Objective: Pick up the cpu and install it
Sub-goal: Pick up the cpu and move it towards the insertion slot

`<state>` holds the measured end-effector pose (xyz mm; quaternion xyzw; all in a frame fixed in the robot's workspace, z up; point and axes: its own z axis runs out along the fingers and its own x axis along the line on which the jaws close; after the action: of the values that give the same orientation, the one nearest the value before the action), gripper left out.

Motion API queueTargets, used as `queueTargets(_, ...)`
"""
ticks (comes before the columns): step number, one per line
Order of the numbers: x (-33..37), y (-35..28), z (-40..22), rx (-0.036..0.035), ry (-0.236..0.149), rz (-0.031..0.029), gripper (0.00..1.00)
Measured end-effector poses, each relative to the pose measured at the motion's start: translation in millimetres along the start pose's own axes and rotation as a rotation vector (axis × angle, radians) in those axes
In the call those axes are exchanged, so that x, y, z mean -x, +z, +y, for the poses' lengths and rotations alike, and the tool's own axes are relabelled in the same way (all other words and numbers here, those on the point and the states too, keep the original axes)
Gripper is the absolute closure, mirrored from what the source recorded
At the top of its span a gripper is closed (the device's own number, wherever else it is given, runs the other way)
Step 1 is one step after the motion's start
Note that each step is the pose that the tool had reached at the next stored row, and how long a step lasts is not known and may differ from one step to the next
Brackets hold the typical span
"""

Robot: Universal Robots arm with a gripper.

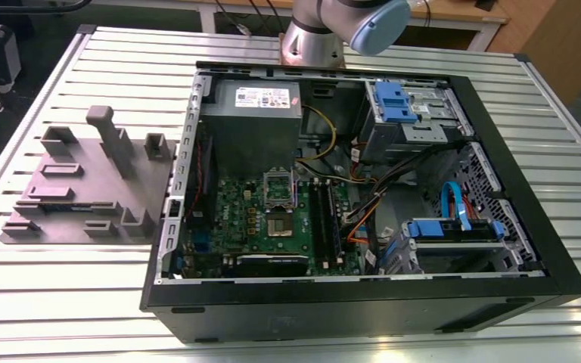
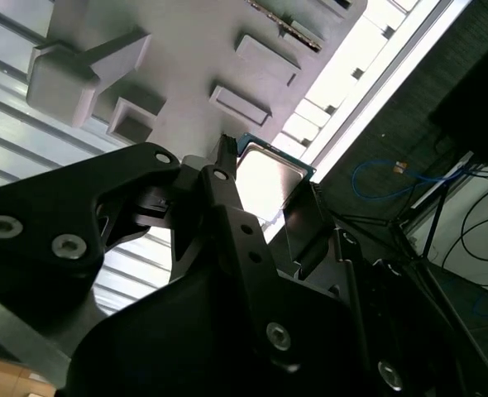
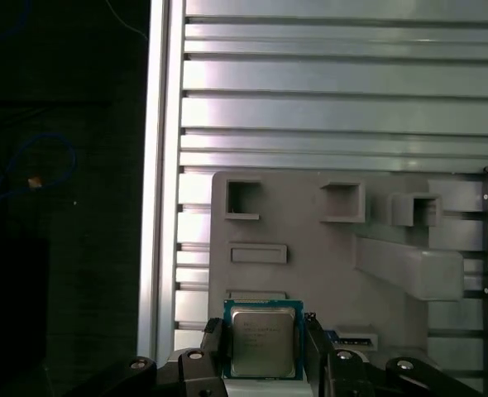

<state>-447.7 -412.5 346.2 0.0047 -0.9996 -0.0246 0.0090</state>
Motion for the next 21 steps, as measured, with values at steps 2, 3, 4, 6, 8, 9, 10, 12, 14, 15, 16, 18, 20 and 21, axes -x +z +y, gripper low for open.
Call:
queueTargets(2, 0.0, -1.5, 0.1, 0.0000, 0.000, 0.0000, 0.53)
queueTargets(3, 0.0, -2.1, 0.1, 0.0000, 0.000, -0.0001, 0.53)
queueTargets(4, 0.0, -3.0, 0.1, -0.0001, 0.000, 0.0000, 0.53)
queueTargets(6, -0.1, -4.5, 0.2, 0.0000, 0.000, 0.0000, 0.53)
queueTargets(8, -0.1, -5.7, 0.3, 0.0000, 0.000, -0.0001, 0.53)
queueTargets(9, -0.1, -6.4, 0.3, 0.0000, 0.000, 0.0000, 0.53)
queueTargets(10, -0.1, -7.1, 0.4, 0.0000, 0.000, 0.0000, 0.53)
queueTargets(12, -0.1, -8.8, 0.4, 0.0000, 0.000, 0.0000, 0.53)
queueTargets(14, -0.2, -10.4, 0.5, 0.0000, 0.000, 0.0000, 0.53)
queueTargets(15, -0.2, -11.3, 0.6, 0.0000, 0.000, 0.0000, 0.53)
queueTargets(16, -0.2, -12.1, 0.6, 0.0000, 0.000, 0.0000, 0.53)
queueTargets(18, -0.2, -14.1, 0.7, 0.0000, 0.000, 0.0000, 0.53)
queueTargets(20, -0.3, -16.2, 0.8, 0.0000, 0.000, 0.0000, 0.53)
queueTargets(21, -0.3, -17.2, 0.8, 0.0000, 0.000, 0.0000, 0.53)
